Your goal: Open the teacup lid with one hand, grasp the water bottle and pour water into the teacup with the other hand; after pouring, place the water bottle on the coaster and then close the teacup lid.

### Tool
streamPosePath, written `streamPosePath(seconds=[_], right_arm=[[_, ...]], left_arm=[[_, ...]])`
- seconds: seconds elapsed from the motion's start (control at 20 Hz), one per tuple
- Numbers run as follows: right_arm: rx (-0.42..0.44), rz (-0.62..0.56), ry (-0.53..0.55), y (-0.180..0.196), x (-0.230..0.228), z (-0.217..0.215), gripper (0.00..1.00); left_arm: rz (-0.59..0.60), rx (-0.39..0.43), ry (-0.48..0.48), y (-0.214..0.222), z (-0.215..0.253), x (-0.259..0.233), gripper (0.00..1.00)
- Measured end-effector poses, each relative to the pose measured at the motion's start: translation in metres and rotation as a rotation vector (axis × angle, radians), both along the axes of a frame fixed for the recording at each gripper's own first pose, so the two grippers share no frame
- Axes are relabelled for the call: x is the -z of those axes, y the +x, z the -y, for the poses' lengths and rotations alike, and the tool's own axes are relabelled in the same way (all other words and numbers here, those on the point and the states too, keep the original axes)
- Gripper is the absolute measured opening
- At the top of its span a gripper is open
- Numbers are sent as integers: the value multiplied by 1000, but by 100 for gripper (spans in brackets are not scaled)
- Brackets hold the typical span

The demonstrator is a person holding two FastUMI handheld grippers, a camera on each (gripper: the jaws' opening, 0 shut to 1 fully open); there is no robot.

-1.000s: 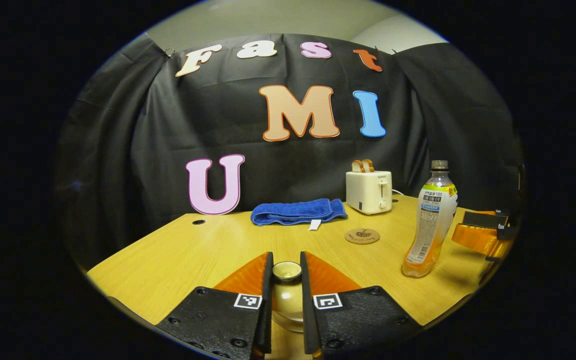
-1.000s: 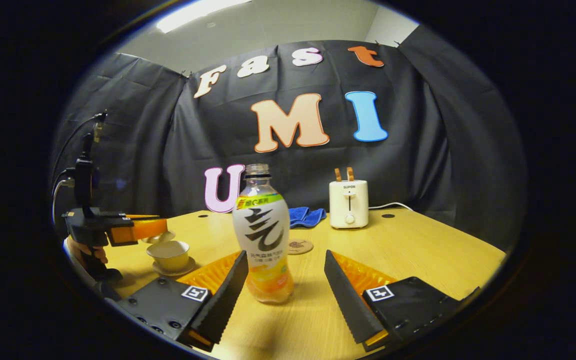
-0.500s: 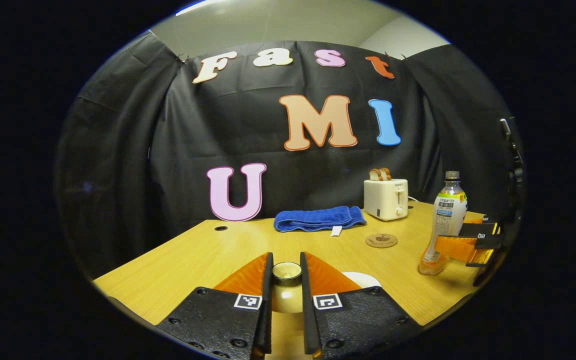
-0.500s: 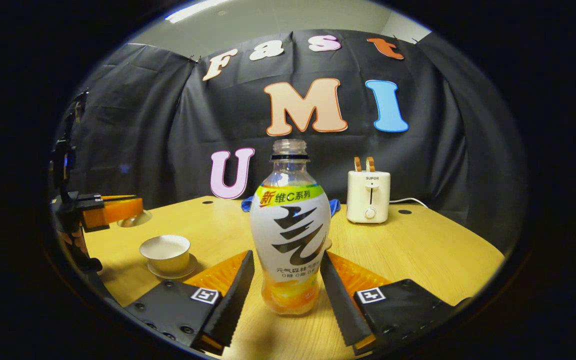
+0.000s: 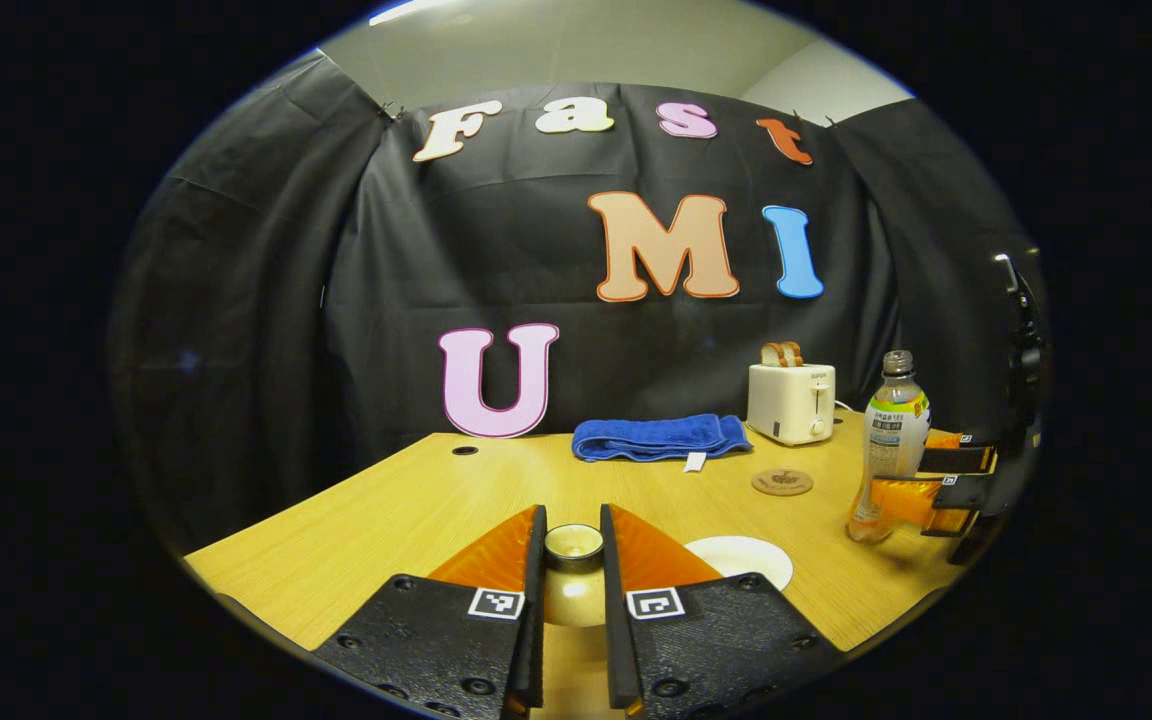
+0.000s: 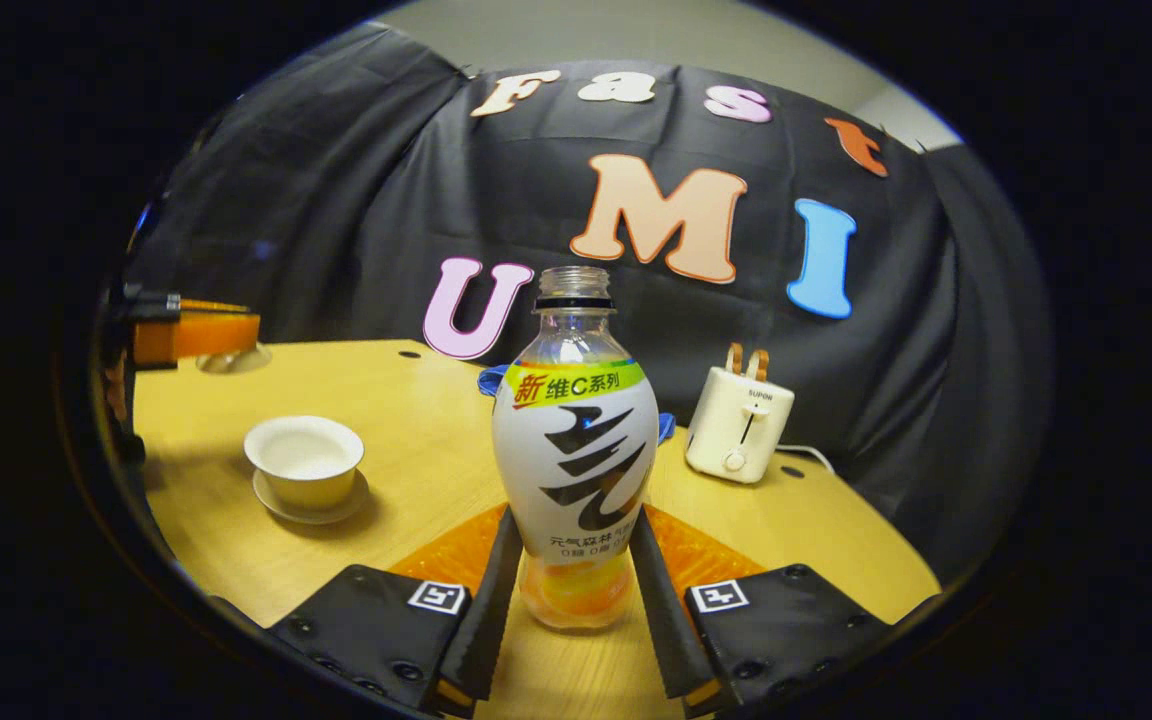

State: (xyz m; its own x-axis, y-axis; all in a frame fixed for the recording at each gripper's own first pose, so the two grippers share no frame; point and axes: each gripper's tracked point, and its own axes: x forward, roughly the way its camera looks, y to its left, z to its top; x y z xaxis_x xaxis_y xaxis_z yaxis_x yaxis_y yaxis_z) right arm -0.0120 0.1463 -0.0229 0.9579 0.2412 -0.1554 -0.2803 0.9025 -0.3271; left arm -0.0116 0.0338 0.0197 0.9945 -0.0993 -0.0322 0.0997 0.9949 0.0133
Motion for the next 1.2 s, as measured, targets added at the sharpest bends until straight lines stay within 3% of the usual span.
streamPosePath(seconds=[0.7, 1.0, 1.2], right_arm=[[-105, 314, -751, 2, 10, -45, 66], [-152, 373, -922, 3, 17, -63, 62], [-161, 456, -1094, 10, 11, -65, 63]], left_arm=[[5, -53, 6, -5, -36, 6, 22], [10, -49, -3, -4, -44, 10, 22], [2, -43, -14, -1, -46, 14, 23]])
